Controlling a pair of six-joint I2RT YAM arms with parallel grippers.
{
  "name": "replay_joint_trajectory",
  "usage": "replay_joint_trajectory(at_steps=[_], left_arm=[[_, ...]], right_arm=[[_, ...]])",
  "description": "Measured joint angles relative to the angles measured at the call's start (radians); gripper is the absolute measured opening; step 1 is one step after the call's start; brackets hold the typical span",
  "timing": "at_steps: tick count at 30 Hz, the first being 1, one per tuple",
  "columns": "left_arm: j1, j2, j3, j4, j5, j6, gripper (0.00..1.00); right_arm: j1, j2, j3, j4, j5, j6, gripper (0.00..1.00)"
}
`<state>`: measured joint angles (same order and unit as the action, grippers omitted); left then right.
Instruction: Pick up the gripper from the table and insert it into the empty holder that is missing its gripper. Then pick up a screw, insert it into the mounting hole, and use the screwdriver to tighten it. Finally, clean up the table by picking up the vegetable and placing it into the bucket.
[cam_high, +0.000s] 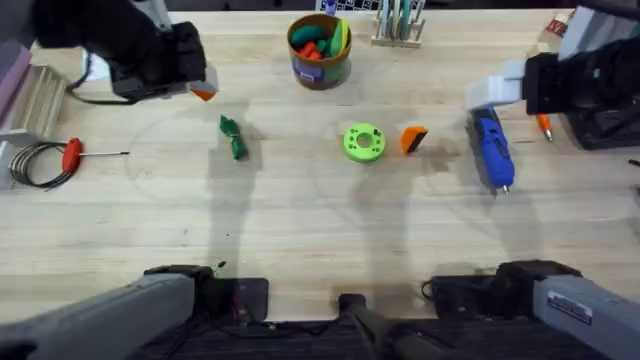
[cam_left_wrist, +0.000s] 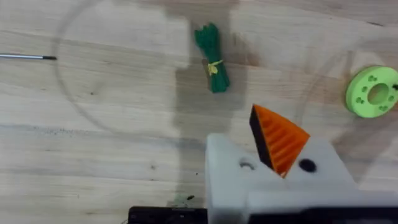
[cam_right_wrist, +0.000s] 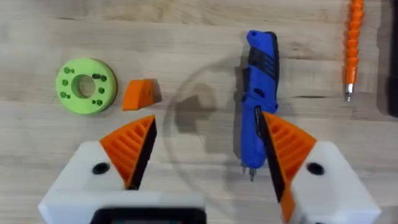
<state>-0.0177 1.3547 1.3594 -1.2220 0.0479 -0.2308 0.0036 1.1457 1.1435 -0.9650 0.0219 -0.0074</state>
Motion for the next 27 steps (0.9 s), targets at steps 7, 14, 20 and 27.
replay_joint_trajectory(at_steps=[7,14,20,27], left_arm=[[0.0,-0.102,0.0,-0.035,0.0,-0.003,0.005],[0.0,-0.116,0.0,-0.046,-0.003,-0.006,0.407],[0.0,-0.116,0.0,-0.046,-0.007,-0.012,0.982],[0.0,-0.116,0.0,-0.046,-0.008,-0.012,0.986]], right_arm=[[0.0,0.0,0.0,-0.001,0.0,0.0,0.99],[0.0,0.0,0.0,-0.001,0.0,0.0,0.993],[0.0,0.0,0.0,-0.001,0.0,0.0,0.992],[0.0,0.0,0.0,-0.001,0.0,0.0,0.992]])
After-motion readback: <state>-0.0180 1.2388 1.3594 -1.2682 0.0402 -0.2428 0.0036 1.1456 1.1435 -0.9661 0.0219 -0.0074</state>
